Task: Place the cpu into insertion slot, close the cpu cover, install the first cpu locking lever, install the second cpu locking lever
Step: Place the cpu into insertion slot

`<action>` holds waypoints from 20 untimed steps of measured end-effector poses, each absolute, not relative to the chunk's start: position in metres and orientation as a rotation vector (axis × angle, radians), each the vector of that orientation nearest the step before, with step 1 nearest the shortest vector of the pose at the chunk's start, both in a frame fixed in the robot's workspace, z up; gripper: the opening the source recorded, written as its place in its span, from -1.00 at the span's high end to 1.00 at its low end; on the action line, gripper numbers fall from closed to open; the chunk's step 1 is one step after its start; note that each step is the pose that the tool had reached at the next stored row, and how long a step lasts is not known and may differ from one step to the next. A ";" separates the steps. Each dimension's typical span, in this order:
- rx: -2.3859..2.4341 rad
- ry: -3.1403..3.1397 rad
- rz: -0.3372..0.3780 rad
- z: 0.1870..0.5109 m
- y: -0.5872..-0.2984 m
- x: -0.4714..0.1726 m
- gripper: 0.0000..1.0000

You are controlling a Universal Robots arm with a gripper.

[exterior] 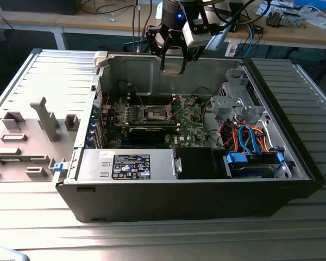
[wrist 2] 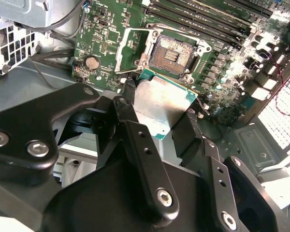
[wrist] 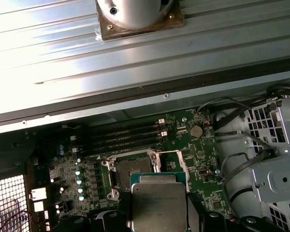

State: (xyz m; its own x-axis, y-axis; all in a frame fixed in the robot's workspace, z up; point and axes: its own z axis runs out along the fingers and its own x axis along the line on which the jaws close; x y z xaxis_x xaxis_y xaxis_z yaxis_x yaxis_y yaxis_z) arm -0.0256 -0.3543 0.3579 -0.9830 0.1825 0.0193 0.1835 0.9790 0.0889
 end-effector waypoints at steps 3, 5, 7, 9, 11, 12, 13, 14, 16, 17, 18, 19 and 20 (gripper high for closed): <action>-0.295 -3.114 -0.141 0.358 -0.354 -0.026 -0.09; -0.295 -3.114 -0.142 0.358 -0.354 -0.026 -0.09; -0.297 -3.114 -0.141 0.358 -0.354 -0.026 -0.09; -0.297 -3.113 -0.141 0.358 -0.354 -0.026 -0.09; -0.298 -3.113 -0.142 0.358 -0.354 -0.026 -0.09; -0.299 -3.113 -0.141 0.358 -0.354 -0.026 -0.09; -0.300 -3.113 -0.142 0.358 -0.354 -0.026 -0.09; -0.300 -3.113 -0.142 0.358 -0.354 -0.026 -0.09; -0.305 -3.113 -0.142 0.358 -0.354 -0.026 -0.09; -0.305 -3.113 -0.142 0.358 -0.354 -0.026 -0.09; -0.306 -3.113 -0.142 0.358 -0.354 -0.026 -0.09; -0.307 -3.113 -0.142 0.358 -0.354 -0.026 -0.09; -0.307 -3.113 -0.141 0.358 -0.354 -0.026 -0.09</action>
